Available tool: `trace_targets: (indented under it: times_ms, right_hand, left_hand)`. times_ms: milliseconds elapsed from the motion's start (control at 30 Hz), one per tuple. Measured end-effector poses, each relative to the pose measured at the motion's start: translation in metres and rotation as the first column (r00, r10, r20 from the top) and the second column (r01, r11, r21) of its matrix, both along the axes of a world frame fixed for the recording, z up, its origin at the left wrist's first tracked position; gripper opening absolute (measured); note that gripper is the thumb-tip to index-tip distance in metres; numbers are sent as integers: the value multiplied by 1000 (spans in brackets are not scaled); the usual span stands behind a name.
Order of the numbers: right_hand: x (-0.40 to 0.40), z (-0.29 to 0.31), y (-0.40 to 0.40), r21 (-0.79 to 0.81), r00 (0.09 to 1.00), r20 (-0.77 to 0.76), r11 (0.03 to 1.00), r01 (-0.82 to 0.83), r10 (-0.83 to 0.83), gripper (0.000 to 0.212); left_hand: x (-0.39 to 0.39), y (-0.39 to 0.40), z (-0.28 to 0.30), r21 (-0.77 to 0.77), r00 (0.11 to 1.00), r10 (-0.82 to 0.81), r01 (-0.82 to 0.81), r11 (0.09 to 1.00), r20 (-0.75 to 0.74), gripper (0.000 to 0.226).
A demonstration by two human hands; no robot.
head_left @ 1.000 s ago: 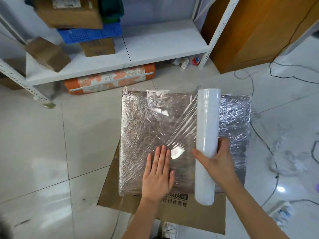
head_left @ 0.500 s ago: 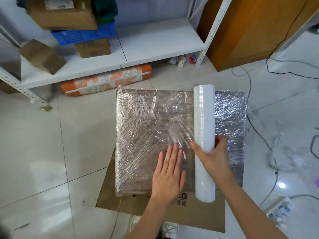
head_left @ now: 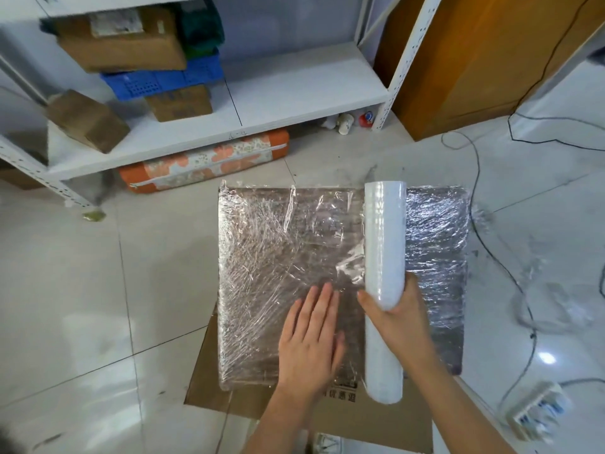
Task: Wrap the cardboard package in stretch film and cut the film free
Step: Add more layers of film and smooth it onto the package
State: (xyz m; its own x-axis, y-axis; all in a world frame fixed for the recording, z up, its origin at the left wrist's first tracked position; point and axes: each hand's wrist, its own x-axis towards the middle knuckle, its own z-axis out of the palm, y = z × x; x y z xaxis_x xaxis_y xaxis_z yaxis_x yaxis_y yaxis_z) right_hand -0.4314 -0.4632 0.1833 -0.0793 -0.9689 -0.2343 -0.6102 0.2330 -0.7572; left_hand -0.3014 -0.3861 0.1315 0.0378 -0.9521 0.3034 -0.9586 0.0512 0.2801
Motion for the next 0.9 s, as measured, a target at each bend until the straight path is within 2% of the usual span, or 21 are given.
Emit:
trace_targets:
  times_ms: [67, 133, 333, 433, 567, 733, 900]
  right_hand:
    - [-1, 0, 1, 11, 1000, 20, 1000, 0, 0, 59]
    - [-2, -1, 4, 17, 1000, 30, 1000, 7, -8, 59]
    - [-4, -2, 5, 1, 1000, 19, 1000, -2, 2, 57]
    - [-3, -1, 3, 25, 1000, 26, 1000, -5, 4, 57]
    - [-5, 0, 2, 38, 999, 40, 999, -9, 7, 56]
    - [-6, 2, 2, 67, 999, 37, 997, -39, 36, 56]
    - [-4, 5, -2, 96, 998, 66, 995, -32, 26, 59]
  left_hand:
    - [17, -19, 11, -26, 994, 60, -58, 998, 87, 53]
    - [31, -42, 12, 14, 979, 125, -129, 992, 159, 58]
    - [42, -60, 2, 87, 974, 125, -143, 986, 188, 64]
    - [39, -61, 23, 70, 979, 143, -154, 986, 143, 62]
    - [65, -83, 51, -41, 954, 273, -270, 962, 121, 60]
    - [94, -100, 35, 38, 955, 288, -291, 956, 66, 64]
    - [88, -103, 44, 13, 945, 319, -321, 947, 73, 63]
